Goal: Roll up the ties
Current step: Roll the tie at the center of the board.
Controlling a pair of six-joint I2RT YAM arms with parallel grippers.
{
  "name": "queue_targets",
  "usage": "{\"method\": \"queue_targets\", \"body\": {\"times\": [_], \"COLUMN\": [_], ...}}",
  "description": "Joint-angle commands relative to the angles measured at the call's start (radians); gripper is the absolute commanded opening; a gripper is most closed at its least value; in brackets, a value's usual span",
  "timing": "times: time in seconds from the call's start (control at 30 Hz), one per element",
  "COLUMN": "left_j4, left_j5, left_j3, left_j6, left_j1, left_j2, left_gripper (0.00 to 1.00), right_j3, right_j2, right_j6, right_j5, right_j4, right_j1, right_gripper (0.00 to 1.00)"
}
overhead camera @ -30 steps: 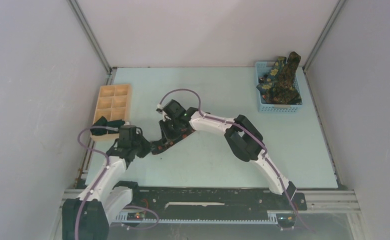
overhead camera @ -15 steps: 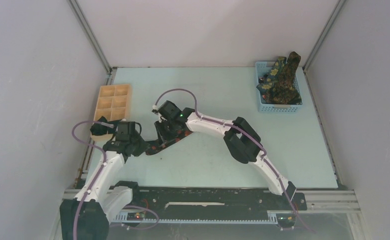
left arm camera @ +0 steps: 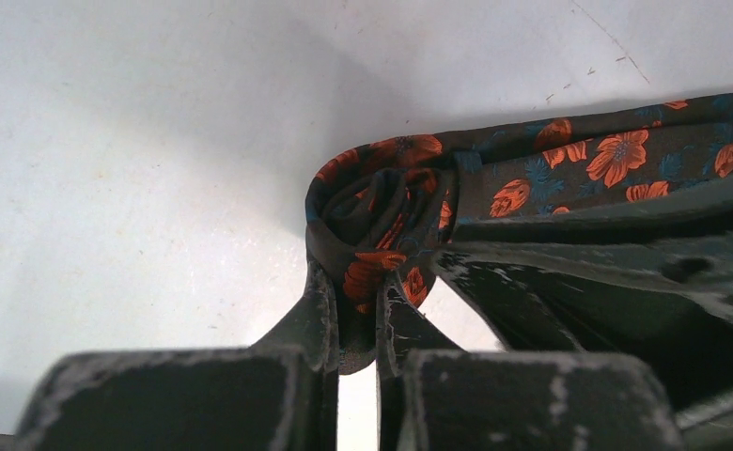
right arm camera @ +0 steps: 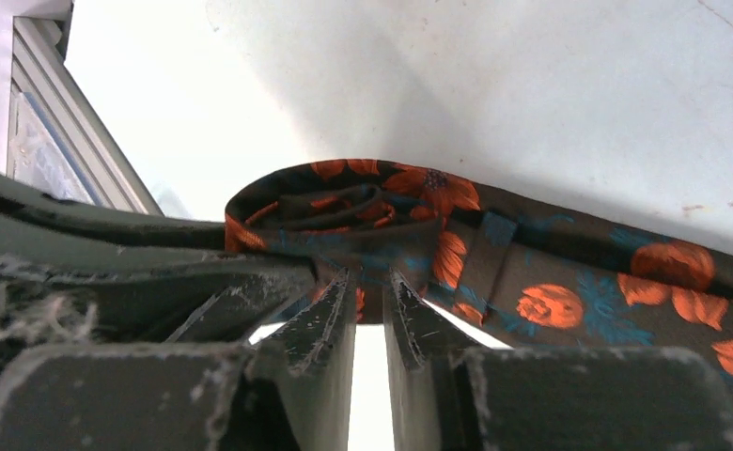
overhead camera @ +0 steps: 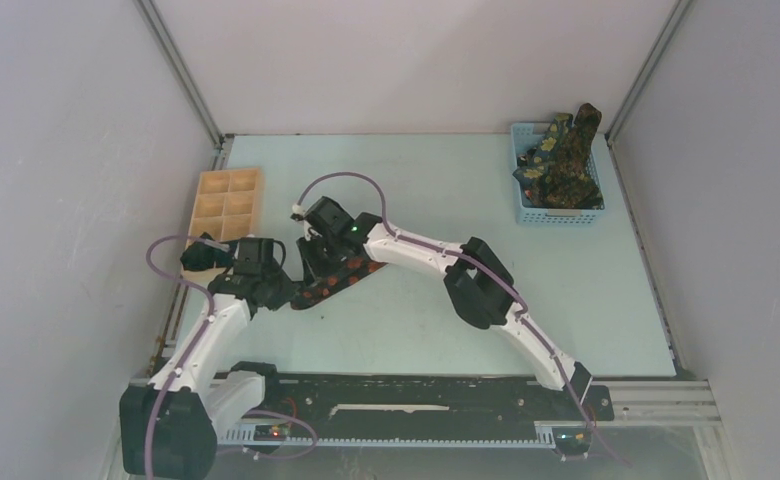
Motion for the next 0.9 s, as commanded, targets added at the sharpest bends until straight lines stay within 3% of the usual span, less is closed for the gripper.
{"method": "queue_targets", "body": {"times": [0.0, 0.43, 0.87], "left_j4": [-0.005, -0.033, -0.043], "left_j5": [-0.019, -0.048, -0.064], "left_j3": [0.053, 0.129, 0.222], "left_j6": [0.017, 0.036, 0.035], "left_j1": [-0.009, -0.032, -0.092], "left_j2": [0.005, 0.074, 0.202], "left_gripper": [0.0, 0.0, 0.0], "right_j3": [0.07, 0.118, 0.049], "right_j2": [0.066, 0.115, 0.088], "right_j6": [0.003, 0.03, 0.061], "right_j5": [-0.022, -0.088, -0.127], "right_j4": [-0.006, 0.029, 0.09], "right_j1": [0.016, 0.044, 0.023], "right_gripper": [0.2, 0.19, 0.18]}}
